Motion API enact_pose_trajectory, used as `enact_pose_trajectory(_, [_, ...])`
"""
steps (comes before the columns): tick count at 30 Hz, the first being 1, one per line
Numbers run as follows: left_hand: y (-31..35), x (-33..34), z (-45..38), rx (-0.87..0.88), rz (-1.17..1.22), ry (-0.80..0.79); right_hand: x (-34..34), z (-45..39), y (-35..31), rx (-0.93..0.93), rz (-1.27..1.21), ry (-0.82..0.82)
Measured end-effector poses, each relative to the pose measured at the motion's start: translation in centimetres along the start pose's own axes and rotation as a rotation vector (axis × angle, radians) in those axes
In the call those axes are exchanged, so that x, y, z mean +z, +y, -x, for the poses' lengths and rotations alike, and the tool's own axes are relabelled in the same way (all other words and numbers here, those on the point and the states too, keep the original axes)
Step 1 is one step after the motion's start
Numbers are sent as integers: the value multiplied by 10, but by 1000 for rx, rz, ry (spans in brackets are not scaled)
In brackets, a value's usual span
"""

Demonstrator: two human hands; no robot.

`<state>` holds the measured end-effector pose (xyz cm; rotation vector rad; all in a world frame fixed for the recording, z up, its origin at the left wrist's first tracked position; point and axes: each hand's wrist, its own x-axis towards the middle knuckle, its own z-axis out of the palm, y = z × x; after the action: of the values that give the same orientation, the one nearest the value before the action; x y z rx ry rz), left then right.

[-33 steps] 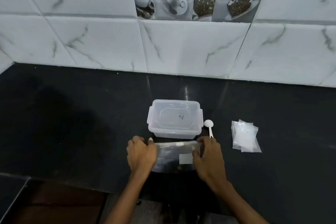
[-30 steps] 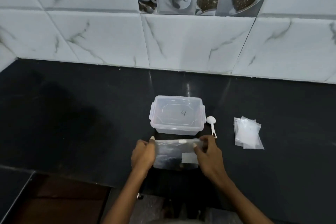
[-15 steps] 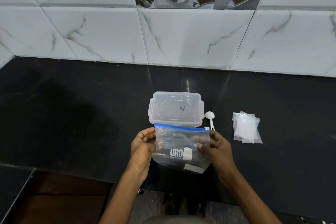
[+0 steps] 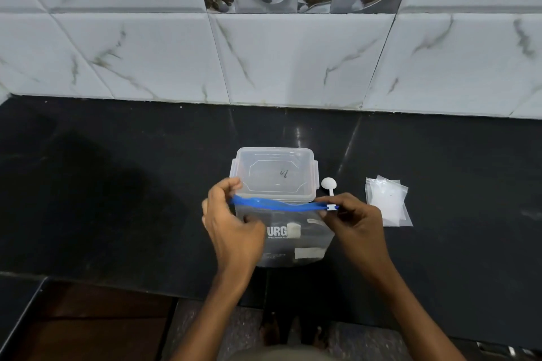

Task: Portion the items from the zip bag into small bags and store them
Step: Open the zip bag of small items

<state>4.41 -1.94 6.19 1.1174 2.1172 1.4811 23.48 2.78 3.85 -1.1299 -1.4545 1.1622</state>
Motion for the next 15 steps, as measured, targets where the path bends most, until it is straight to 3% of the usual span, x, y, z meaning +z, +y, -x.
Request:
enact_pose_trajectory(2, [10,3,5,278,-129,-4,0,-1,-1,-31,31,6])
enact_pose_trajectory(4, [18,11,6,445,-134,-178,1,-1,-4,-18,15,13])
enact_pose_trajectory(7, [22,28,8,516,-67,-445,1,-3,-8,-39,36,28])
enact_pose_trajectory(15, [23,49,4,583,-65,-416,-12,-2,-13,-71,54,7])
